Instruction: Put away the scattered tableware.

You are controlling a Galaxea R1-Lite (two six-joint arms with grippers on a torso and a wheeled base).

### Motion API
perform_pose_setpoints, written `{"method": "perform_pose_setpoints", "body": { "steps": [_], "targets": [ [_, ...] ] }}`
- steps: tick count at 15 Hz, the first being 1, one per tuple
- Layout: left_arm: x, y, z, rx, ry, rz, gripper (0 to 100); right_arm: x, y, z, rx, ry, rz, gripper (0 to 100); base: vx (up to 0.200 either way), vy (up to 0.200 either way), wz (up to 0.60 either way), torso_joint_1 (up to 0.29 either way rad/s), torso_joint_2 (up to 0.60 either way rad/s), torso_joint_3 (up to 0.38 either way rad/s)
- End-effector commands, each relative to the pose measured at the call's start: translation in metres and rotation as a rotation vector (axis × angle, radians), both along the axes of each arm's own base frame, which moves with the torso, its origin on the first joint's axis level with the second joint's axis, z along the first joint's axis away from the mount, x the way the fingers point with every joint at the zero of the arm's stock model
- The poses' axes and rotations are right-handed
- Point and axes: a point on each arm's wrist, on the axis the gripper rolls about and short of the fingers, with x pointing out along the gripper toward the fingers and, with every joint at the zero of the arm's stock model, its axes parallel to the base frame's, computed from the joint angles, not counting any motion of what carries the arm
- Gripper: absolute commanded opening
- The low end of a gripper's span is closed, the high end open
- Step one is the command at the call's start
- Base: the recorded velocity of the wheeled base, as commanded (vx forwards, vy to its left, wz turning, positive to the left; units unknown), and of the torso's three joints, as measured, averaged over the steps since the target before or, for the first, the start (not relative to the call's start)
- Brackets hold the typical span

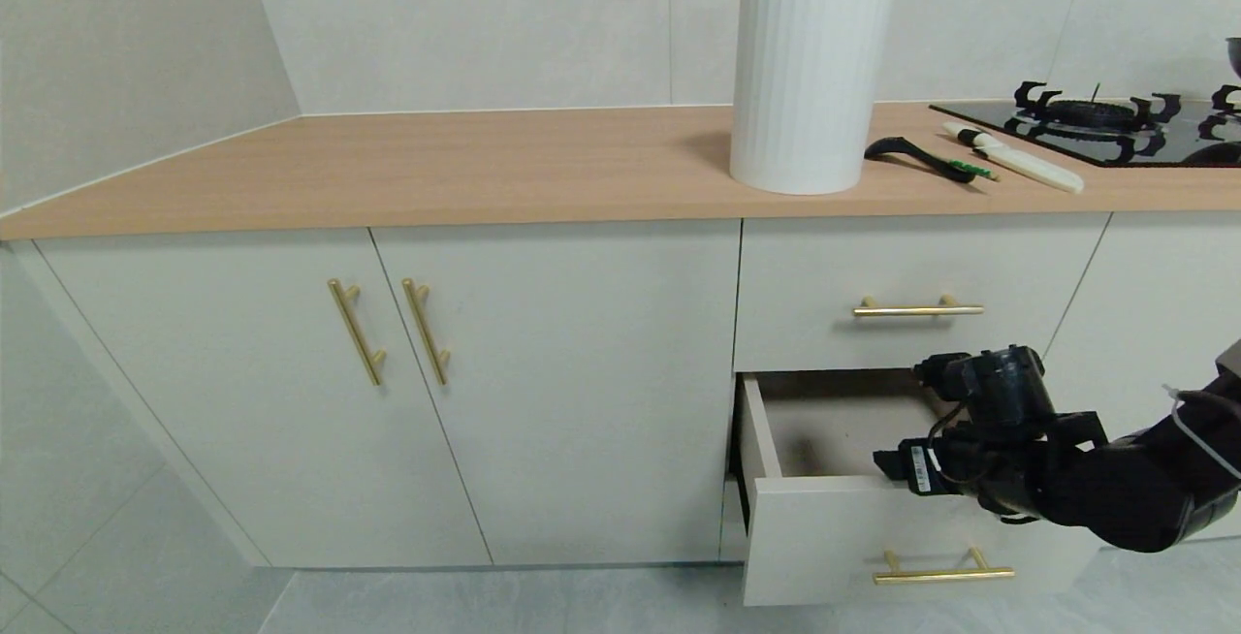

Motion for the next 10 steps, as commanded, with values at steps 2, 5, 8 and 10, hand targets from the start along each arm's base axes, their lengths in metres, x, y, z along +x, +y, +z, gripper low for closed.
{"method": "perform_pose_setpoints", "body": {
  "steps": [2, 5, 8, 10],
  "targets": [
    [0.0, 0.0, 0.0, -0.001, 0.002, 0.001, 100, -0.01, 0.0, 0.017, 0.008, -0.002, 0.014, 100, 0.0, 0.0, 0.0, 0.0, 0.0, 0.0],
    [0.0, 0.0, 0.0, -0.001, 0.0, 0.001, 100, -0.026, 0.001, 0.029, 0.024, 0.079, 0.082, 100, 0.0, 0.0, 0.0, 0.0, 0.0, 0.0],
    [0.0, 0.0, 0.0, -0.001, 0.002, 0.001, 100, -0.045, 0.006, 0.035, 0.007, 0.167, 0.145, 100, 0.0, 0.0, 0.0, 0.0, 0.0, 0.0],
    [0.0, 0.0, 0.0, 0.0, 0.002, 0.001, 100, -0.052, 0.005, 0.031, -0.046, 0.225, 0.186, 100, 0.0, 0.0, 0.0, 0.0, 0.0, 0.0]
  ]
}}
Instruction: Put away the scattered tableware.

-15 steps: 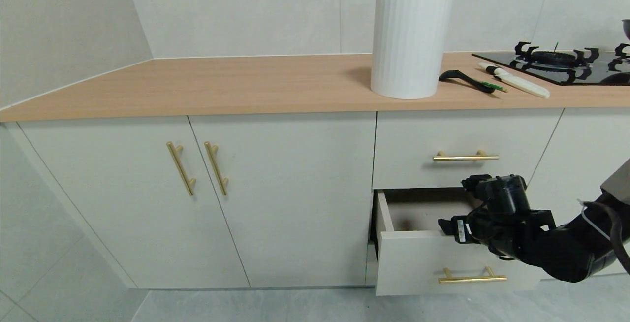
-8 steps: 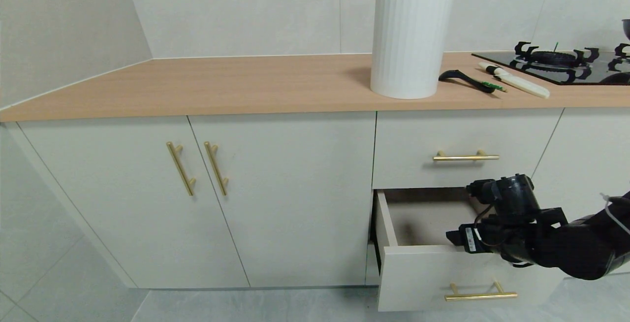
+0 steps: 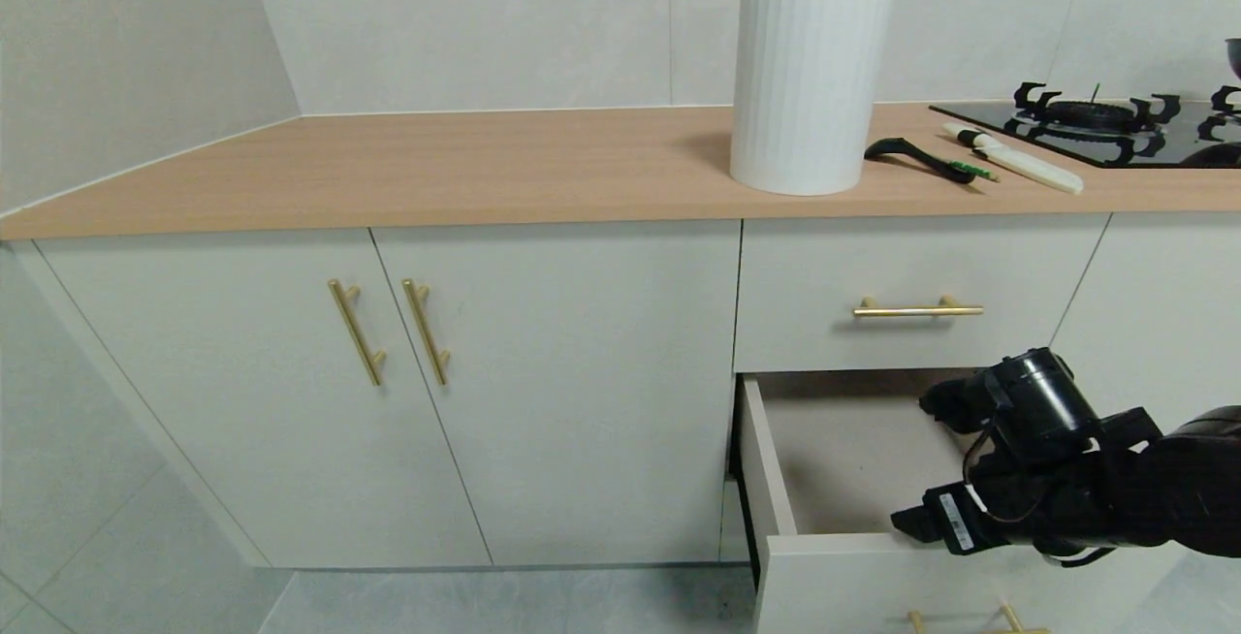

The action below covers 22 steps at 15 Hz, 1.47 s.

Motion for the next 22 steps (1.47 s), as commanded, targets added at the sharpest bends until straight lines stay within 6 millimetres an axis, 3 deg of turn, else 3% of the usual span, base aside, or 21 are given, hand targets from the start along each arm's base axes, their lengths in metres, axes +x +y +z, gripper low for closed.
{"method": "perform_pose_setpoints", "body": {
  "steps": [1, 6, 15, 19, 22],
  "targets": [
    [0.0, 0.0, 0.0, -0.001, 0.002, -0.001, 100, -0.006, 0.0, 0.005, -0.007, -0.002, 0.021, 100, 0.0, 0.0, 0.0, 0.0, 0.0, 0.0],
    [0.0, 0.0, 0.0, -0.002, 0.002, 0.0, 100, -0.029, -0.009, -0.002, -0.153, 0.155, 0.163, 100, 0.0, 0.0, 0.0, 0.0, 0.0, 0.0],
    [0.0, 0.0, 0.0, 0.0, 0.002, 0.0, 100, -0.043, -0.015, 0.0, -0.221, 0.249, 0.234, 100, 0.0, 0.0, 0.0, 0.0, 0.0, 0.0],
    [0.0, 0.0, 0.0, -0.002, 0.002, 0.0, 100, -0.038, -0.013, 0.008, -0.207, 0.199, 0.224, 100, 0.0, 0.0, 0.0, 0.0, 0.0, 0.0],
    [0.0, 0.0, 0.0, 0.0, 0.002, 0.002, 100, -0.03, -0.012, 0.026, -0.103, 0.011, 0.131, 100, 0.0, 0.0, 0.0, 0.0, 0.0, 0.0]
  ]
}}
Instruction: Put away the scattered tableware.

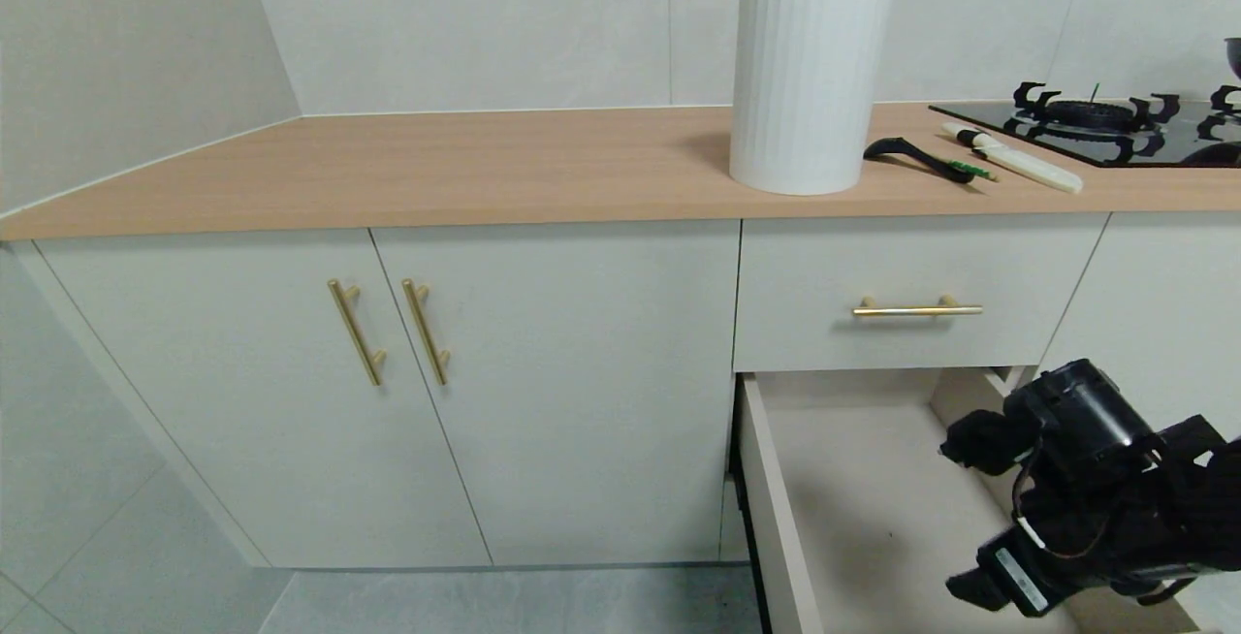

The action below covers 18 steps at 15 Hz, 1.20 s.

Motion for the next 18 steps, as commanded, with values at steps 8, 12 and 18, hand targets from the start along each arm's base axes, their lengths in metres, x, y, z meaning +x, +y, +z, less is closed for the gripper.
{"method": "perform_pose_setpoints", "body": {
  "steps": [8, 12, 18],
  "targets": [
    [0.0, 0.0, 0.0, -0.002, 0.001, 0.0, 100, -0.005, -0.016, 0.056, 0.181, -0.418, -0.092, 100, 0.0, 0.0, 0.0, 0.0, 0.0, 0.0],
    [0.0, 0.0, 0.0, -0.001, 0.0, 0.002, 100, 0.0, -0.03, 0.065, 0.196, -0.491, -0.151, 100, 0.0, 0.0, 0.0, 0.0, 0.0, 0.0],
    [0.0, 0.0, 0.0, -0.002, 0.001, 0.002, 100, 0.002, -0.032, 0.065, 0.194, -0.506, -0.161, 100, 0.0, 0.0, 0.0, 0.077, -0.23, -0.213]
  ]
}}
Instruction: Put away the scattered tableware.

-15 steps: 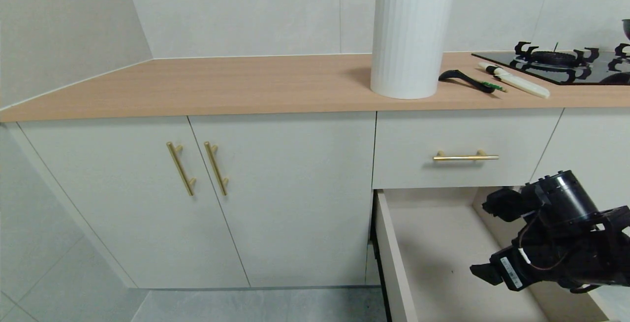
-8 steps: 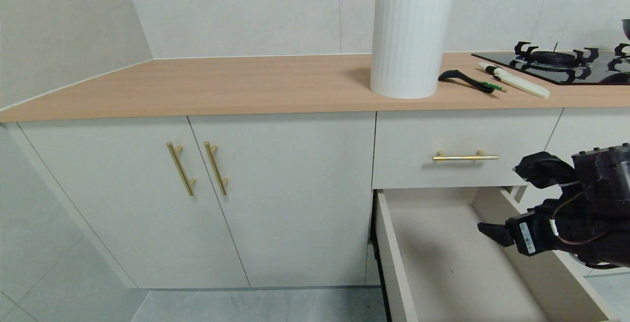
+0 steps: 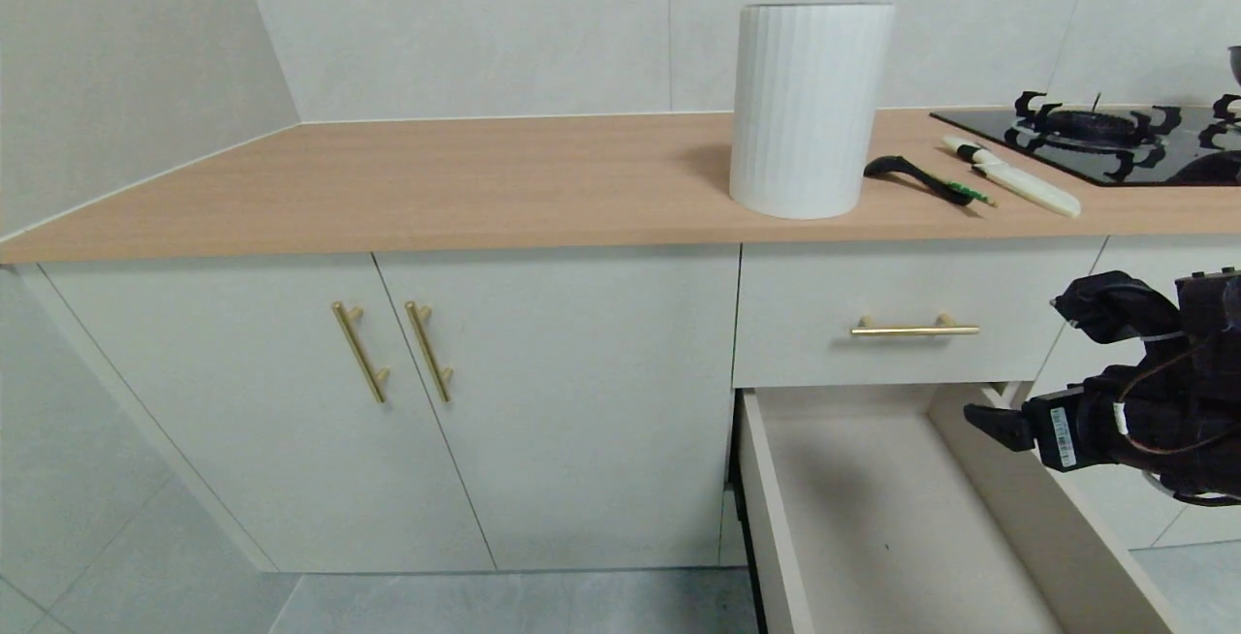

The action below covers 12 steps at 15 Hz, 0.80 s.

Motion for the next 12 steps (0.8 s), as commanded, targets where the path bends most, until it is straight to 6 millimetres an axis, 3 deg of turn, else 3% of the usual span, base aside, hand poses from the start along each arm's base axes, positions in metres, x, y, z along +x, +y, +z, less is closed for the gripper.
{"method": "perform_pose_setpoints", "body": {
  "steps": [1, 12],
  "targets": [
    [0.0001, 0.0, 0.0, -0.001, 0.001, 0.0, 100, 0.0023, -0.0021, -0.0021, -0.003, 0.008, -0.009, 100, 0.0, 0.0, 0.0, 0.144, -0.58, -0.29],
    [0.0001, 0.0, 0.0, -0.001, 0.001, 0.001, 100, 0.0044, -0.0034, -0.0037, -0.005, 0.014, -0.018, 100, 0.0, 0.0, 0.0, 0.187, -0.49, -0.286]
  ]
}}
